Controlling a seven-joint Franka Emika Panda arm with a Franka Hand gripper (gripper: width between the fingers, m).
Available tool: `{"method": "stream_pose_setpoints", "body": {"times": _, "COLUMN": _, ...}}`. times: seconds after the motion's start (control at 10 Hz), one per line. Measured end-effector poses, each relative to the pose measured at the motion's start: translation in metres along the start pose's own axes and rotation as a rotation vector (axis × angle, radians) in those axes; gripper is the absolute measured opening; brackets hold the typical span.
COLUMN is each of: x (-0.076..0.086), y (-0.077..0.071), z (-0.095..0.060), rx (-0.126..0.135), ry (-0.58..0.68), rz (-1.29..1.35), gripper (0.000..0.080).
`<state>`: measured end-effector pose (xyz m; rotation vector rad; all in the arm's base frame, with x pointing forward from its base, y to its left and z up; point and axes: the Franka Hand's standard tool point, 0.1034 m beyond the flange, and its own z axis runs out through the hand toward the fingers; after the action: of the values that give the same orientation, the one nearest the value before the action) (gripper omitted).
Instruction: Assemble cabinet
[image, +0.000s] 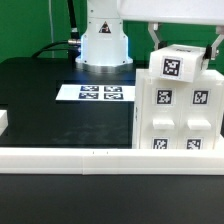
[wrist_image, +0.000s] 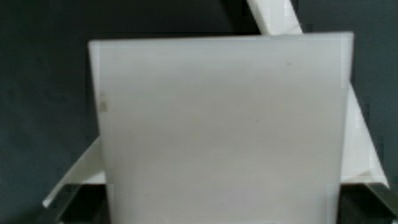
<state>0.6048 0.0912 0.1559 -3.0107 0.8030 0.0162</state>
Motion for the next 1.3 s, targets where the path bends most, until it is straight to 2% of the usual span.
{"method": "stream_pose_setpoints", "body": {"times": 0.4, "x": -0.002, "y": -0.004, "z": 0.000, "rx": 0.016, "ry": -0.011, "rz": 0.268, "gripper": 0.0564}}
{"method": "stream_pose_setpoints", "body": {"times": 1.0, "x": 0.003, "y": -0.010, "z": 0.001, "rx": 0.072, "ry": 0.014, "rz": 0.719, "gripper": 0.0564}}
{"method": "stream_pose_setpoints", "body": {"times": 1.3, "x": 0.002, "y": -0.013, "z": 0.000, "rx": 0.084, "ry": -0.002, "rz": 0.908, "gripper": 0.0564}}
